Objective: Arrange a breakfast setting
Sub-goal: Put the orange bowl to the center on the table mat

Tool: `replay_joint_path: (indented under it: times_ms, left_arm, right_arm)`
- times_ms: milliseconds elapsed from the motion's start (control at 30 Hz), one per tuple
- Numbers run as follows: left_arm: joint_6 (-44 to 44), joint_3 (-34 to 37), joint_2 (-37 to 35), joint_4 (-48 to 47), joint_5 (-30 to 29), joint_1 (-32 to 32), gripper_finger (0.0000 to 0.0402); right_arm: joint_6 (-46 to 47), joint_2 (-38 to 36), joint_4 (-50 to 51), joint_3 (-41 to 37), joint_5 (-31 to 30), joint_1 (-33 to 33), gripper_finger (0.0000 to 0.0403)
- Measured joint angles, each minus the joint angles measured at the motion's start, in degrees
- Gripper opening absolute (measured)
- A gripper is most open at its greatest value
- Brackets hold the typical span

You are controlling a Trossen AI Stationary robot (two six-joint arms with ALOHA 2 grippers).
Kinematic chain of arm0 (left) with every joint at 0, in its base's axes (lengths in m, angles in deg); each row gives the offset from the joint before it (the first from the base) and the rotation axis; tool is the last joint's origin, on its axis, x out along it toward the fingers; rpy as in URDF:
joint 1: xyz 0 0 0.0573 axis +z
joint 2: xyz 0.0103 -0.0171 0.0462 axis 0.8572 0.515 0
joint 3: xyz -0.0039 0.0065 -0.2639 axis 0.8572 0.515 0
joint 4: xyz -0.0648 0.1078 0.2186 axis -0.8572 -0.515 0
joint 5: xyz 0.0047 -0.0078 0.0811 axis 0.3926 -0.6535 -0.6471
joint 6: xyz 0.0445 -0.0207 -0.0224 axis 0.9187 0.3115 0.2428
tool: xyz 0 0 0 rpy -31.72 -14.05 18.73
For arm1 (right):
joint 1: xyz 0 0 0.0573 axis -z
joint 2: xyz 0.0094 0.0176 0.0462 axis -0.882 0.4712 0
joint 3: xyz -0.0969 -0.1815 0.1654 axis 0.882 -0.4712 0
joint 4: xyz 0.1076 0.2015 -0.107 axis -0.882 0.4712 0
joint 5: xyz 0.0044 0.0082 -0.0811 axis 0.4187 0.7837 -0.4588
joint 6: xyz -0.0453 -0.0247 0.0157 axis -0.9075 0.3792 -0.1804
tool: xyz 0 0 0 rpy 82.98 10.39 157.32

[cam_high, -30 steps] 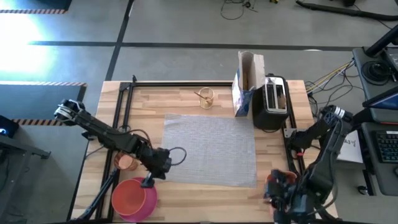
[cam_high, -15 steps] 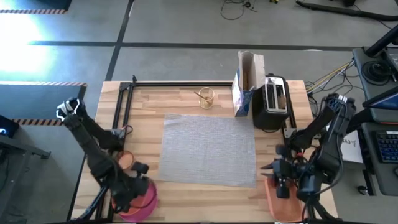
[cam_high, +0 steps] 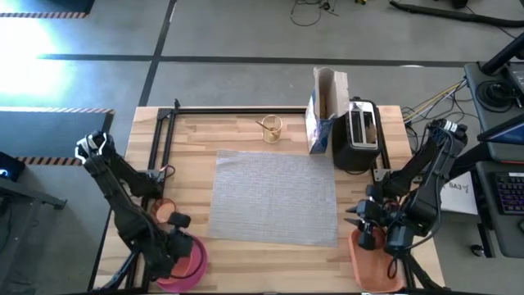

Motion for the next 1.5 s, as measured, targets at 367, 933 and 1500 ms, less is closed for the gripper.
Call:
replay_joint_path:
  times_ms: [367,933,1500]
  left_arm:
    - [2.8,0.0,5.3,-2.1,-0.3,0.1,0.0134]
    - [6.6,0.1,9.6,-1.1,0.9,0.1,0.0062]
    - [6.5,-0.8,9.2,-2.1,5.1,0.4,0.0004]
  right_arm:
    - [-1.7,-3.5,0.0,-0.9,-0.7,0.0,0.0129]
    - [-0.1,-2.7,-0.4,-0.9,-0.6,0.0,0.0128]
    - [0.4,-2.6,-0.7,-0.9,-0.6,0.0,0.0126]
